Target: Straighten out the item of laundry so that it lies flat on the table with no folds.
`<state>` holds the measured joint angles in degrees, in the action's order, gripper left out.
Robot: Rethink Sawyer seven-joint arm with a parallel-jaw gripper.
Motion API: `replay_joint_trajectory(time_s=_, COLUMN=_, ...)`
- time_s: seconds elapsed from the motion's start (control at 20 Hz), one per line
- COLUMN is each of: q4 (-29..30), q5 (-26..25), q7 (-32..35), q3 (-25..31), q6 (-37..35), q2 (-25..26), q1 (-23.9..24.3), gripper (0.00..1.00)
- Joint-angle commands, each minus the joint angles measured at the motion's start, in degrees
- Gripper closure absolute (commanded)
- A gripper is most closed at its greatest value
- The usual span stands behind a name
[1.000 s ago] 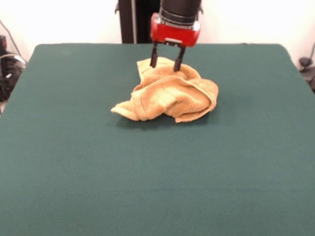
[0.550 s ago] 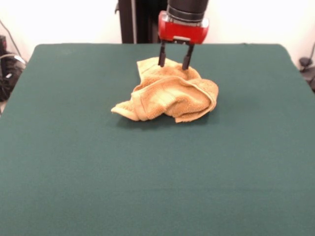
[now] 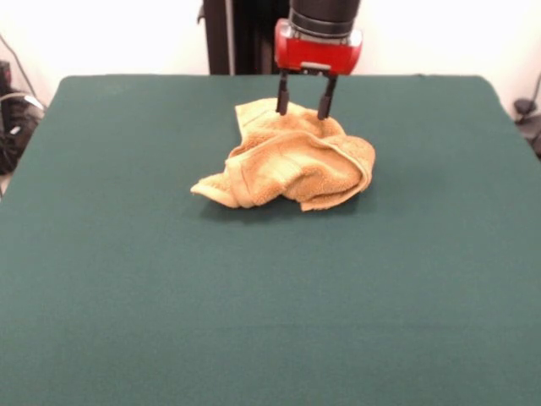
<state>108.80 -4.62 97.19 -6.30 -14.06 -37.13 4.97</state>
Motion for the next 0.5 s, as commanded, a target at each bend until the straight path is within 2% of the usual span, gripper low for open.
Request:
replay_joint_trajectory(time_s=0.05, q4=1.5, q5=2.5, q7=8.1, q3=6.6, q6=-5.7, q2=0.7, q1=-0.7, gripper=0.00)
replay_joint_trajectory(time_s=0.5, q4=2.1, q5=3.0, q7=8.2, q3=7.3, q6=-6.2, q2=0.2, q1=-0.2, gripper=0.00)
